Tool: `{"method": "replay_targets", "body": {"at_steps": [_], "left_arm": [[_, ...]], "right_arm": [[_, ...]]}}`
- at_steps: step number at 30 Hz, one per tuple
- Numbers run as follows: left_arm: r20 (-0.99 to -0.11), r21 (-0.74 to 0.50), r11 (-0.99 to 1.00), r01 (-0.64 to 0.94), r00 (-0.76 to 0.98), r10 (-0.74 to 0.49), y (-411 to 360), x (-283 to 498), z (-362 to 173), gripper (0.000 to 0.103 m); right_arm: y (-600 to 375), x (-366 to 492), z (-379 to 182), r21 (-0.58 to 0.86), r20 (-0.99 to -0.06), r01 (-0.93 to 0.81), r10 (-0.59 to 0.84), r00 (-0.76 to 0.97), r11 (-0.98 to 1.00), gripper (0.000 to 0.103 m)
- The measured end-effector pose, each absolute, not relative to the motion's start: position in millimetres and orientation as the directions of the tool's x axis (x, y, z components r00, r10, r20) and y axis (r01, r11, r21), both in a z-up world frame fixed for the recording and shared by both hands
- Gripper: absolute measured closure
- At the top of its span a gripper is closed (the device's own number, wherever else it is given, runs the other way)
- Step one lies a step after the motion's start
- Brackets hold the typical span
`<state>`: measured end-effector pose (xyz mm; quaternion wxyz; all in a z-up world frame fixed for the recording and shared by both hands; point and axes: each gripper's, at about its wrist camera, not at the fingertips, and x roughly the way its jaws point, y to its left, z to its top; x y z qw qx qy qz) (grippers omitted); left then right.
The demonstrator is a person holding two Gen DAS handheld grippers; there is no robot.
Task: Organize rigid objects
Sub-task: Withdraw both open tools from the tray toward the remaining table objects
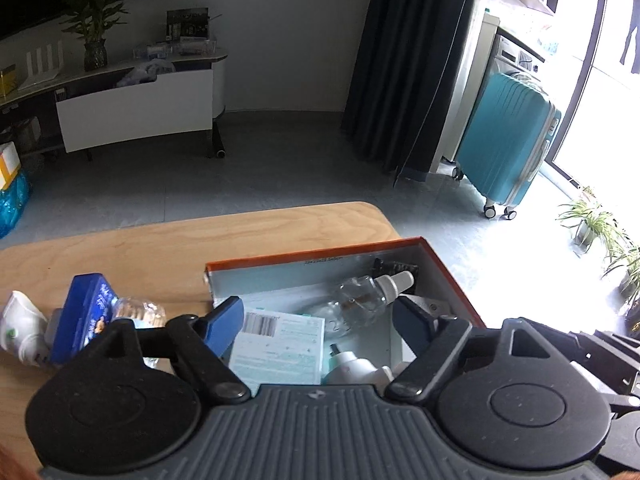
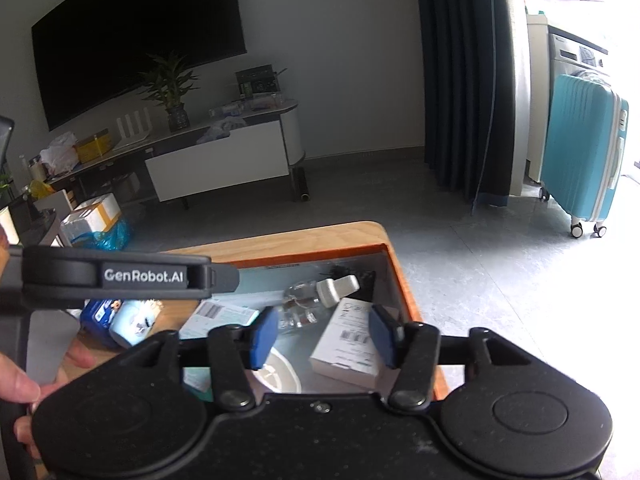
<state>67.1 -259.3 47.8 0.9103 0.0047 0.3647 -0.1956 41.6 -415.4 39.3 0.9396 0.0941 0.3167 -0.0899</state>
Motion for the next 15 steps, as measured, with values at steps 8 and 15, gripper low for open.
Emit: {"method": "replay_targets", "body": {"at_steps": [8, 15], "left_arm": [[-0.678, -0.123, 0.958, 0.26, 0.683, -0.273, -207, 56, 47, 0.005], [-0.679, -0.104, 0.981, 0.166, 0.709, -0.192, -149, 51, 44, 0.002]], "right_arm": [[-373, 52, 37, 0.117, -0.629, 0.183, -0.07, 0.774, 0.976, 0.025], [-333, 68, 34, 0.116, -0.642, 0.114, -0.013, 0.767, 0.987, 0.025]]}}
